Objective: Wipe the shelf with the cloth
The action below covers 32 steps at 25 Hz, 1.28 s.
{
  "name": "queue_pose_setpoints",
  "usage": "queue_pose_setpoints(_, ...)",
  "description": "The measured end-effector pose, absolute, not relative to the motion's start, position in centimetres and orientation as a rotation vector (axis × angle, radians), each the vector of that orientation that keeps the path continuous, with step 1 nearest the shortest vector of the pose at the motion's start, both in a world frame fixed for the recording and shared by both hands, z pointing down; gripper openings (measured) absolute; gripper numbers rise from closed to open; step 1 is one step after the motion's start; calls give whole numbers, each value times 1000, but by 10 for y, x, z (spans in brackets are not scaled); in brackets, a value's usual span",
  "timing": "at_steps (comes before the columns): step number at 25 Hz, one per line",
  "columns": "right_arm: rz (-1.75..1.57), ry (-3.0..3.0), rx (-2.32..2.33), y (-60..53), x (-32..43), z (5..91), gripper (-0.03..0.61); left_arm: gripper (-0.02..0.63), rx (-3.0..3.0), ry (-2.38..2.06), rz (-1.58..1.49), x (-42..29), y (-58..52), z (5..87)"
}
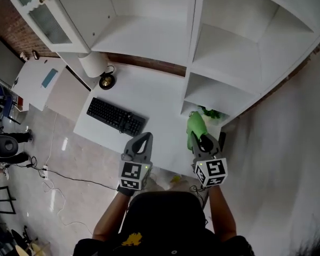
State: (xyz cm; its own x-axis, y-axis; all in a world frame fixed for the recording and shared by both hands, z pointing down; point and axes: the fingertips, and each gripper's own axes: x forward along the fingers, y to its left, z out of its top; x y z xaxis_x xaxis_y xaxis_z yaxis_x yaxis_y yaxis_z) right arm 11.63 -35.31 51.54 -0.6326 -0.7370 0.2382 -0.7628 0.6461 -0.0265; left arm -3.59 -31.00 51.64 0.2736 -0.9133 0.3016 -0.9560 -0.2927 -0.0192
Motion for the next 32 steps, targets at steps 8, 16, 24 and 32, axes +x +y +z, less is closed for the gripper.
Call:
queue_pose_setpoints(8,127,-2511,1457,-296,58,504,64,17,2348,-1780,219,-163,-249,503)
queue_pose_setpoints(16,16,-2489,1556,-222,-46,473,64,17,2393,-1779,157,-263,-189,490)
queue_pose_setpoints(24,-82,-2489,1486,-117,-67,476,64,17,2453,-1753,136,-243,-107,481)
queue_pose_setpoints(32,57,-2585,1560,-14,-47,492,64,17,2442,-1840,191,-201,24,465)
